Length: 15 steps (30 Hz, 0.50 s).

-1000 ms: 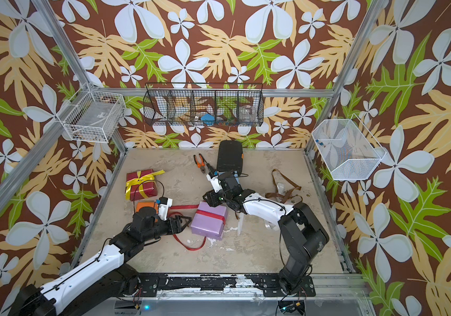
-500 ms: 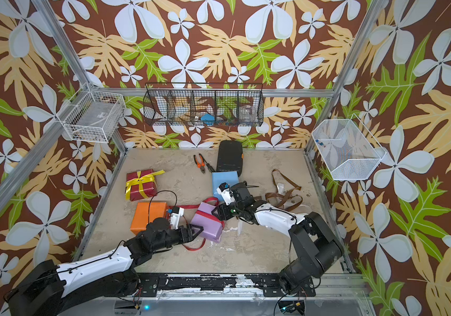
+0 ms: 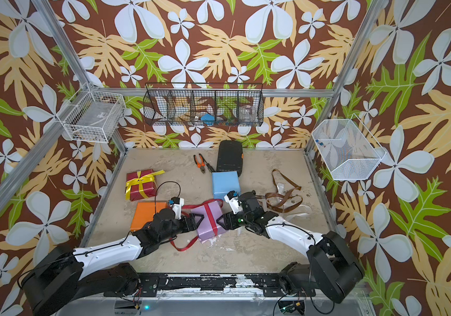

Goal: Untie the ribbon bows on the gift boxes
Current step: Adjust the gift box at the center of the board.

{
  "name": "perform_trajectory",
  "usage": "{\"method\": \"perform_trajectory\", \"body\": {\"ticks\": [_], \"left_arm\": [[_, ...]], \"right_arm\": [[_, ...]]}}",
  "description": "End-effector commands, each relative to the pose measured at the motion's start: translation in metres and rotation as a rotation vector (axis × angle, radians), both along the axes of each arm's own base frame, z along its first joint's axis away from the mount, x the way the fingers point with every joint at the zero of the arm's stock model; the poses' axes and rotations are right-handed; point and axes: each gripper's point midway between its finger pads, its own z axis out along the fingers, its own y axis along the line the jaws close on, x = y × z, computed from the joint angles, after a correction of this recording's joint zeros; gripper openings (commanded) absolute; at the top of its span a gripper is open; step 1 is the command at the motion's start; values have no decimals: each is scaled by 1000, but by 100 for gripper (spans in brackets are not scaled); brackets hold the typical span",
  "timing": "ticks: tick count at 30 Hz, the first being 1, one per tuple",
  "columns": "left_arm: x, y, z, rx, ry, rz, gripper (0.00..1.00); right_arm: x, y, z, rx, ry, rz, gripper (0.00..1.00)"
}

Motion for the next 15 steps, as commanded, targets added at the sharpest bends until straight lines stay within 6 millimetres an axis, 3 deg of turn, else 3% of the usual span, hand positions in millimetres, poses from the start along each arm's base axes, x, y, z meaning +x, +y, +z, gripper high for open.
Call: {"method": "perform_trajectory", "body": {"ticks": [1, 2, 3, 9, 15], "left_arm": [[1, 11, -3, 112, -14, -14, 89], [2, 17, -2, 150, -15, 3, 99], [1, 22, -2, 173, -15, 14, 100], [-10, 22, -5, 177, -5, -33, 100], [-8, 18, -17, 174, 17, -40, 90]], "right_arm": [[16, -24, 1, -149, -53, -93, 67], [18, -22, 7, -153, -60, -85, 67], [18, -19, 9, -150, -57, -72, 66], [9, 15, 15, -145, -34, 51, 52], [7, 33, 14, -260, -70, 84, 51]]}}
